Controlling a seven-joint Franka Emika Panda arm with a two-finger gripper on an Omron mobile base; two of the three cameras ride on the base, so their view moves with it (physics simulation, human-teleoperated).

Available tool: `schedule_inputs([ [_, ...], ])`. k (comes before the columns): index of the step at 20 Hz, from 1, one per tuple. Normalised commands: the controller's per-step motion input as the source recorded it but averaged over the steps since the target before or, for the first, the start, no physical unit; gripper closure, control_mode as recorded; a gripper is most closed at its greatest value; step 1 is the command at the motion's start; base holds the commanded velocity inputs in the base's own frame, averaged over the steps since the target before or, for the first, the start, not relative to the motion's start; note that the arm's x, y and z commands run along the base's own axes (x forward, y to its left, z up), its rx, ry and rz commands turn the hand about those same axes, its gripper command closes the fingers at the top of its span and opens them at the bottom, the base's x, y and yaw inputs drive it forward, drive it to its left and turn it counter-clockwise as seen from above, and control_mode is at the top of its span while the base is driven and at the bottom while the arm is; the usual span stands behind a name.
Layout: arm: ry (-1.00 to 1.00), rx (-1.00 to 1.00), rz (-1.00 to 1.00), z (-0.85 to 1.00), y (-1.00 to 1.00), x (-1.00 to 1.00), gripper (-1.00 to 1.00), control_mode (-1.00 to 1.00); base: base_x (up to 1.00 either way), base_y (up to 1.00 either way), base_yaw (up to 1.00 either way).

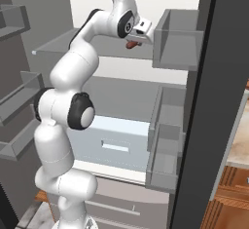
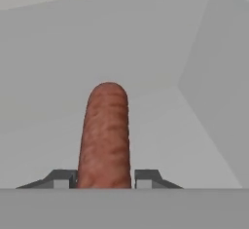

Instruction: Retrieve the sausage and cheese from the fridge and place them on the cutting board on the counter.

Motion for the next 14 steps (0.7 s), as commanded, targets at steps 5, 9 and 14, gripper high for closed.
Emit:
schedule_inputs([
  [5, -0.05, -0.02, 0.0, -0.16, 0.13, -0.53, 1.0, -1.0, 0.0, 0.0, 0.0],
  [9, -0.09, 0.0, 0.0, 0.0, 0.11, -0.68, 1.0, -1.0, 0.0, 0.0, 0.0],
  [14, -0.04, 0.0, 0.0, 0.0, 0.01, -0.86, 1.0, -1.0, 0.0, 0.0, 0.0],
])
